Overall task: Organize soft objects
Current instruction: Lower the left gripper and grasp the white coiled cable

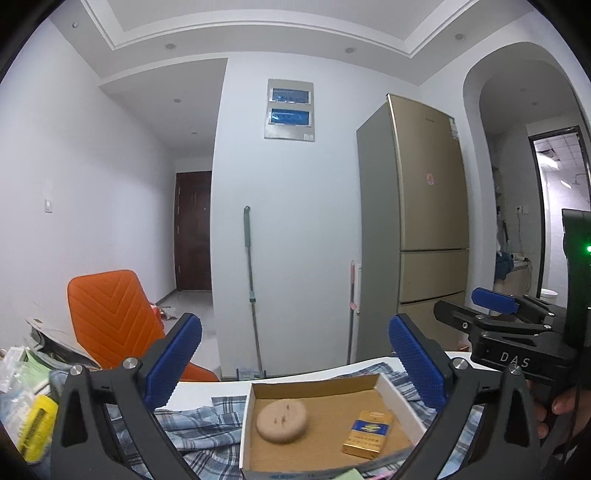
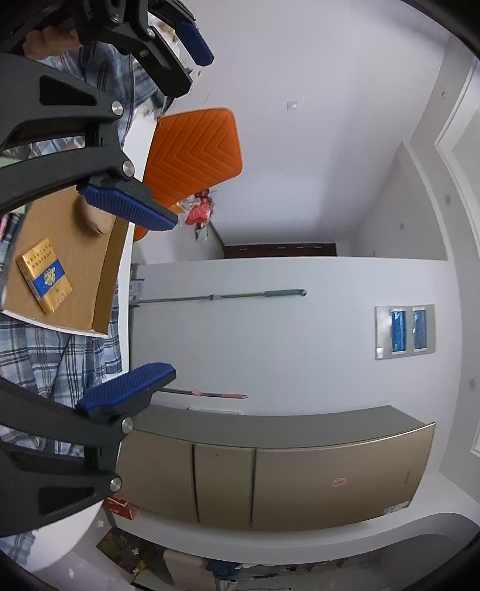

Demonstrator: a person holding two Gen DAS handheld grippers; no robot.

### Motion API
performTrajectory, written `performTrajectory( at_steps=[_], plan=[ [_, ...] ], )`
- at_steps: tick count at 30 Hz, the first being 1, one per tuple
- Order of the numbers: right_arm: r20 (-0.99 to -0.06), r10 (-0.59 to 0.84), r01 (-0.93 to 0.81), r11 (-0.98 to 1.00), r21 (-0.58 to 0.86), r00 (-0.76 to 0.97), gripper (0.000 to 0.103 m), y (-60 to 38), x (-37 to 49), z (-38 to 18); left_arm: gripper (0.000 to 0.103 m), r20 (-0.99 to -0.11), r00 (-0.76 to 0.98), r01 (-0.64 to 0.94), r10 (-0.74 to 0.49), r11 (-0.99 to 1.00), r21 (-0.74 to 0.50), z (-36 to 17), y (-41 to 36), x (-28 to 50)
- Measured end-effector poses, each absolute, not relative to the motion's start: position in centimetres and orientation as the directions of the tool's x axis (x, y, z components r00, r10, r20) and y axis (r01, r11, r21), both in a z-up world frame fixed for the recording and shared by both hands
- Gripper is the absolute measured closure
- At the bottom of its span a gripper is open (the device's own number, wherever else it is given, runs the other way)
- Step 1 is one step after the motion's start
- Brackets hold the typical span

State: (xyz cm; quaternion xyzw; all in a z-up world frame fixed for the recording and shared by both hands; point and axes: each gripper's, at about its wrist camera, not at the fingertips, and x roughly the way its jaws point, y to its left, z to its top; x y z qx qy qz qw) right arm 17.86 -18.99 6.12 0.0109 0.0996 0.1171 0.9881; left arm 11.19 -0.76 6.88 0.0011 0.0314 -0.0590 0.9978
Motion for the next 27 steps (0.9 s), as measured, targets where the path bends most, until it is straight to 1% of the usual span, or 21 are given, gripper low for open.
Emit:
performTrajectory(
  at_steps=[2, 5, 8, 11, 15, 22, 27],
  plan=[
    [-0.183, 0.245, -0.241, 0.970, 0.044, 0.952, 0.030, -19.5, 16.3, 7.3, 0.000, -0.053, 0.992, 0.112, -0.112, 0.994, 0.010, 7.5, -0.9, 9.6],
    [-0.170, 0.258, -0.256, 0.966, 0.039, 0.951, 0.030, -19.8, 13.8, 8.4, 0.000, -0.015, 0.992, 0.122, -0.122, 0.992, 0.011, 8.0, -0.7, 6.4],
    [-0.147, 0.252, -0.251, 0.968, 0.025, 0.956, 0.030, -20.3, 11.1, 8.7, 0.000, -0.020, 0.991, 0.131, -0.131, 0.991, -0.002, 7.8, -0.7, 4.0],
    [-0.148, 0.258, -0.258, 0.966, 0.023, 0.955, 0.030, -20.7, 9.2, 8.3, 0.000, -0.038, 0.989, 0.140, -0.141, 0.990, -0.027, 6.9, -0.6, 2.1],
    [-0.192, 0.283, -0.275, 0.959, 0.065, 0.940, 0.030, -21.4, 7.8, 6.8, 0.000, -0.071, 0.987, 0.143, -0.144, 0.989, -0.027, 5.4, -0.8, 0.7],
    [-0.281, 0.279, -0.274, 0.960, 0.059, 0.918, 0.030, -21.9, 7.5, 3.2, 0.000, -0.150, 0.979, 0.140, -0.142, 0.990, -0.022, 2.3, -0.7, 0.5],
    [-0.347, 0.272, -0.267, 0.962, 0.061, 0.898, 0.030, -21.9, 8.5, 0.4, 0.000, -0.204, 0.969, 0.134, -0.140, 0.990, -0.040, 0.0, -0.5, 1.1]
  ],
)
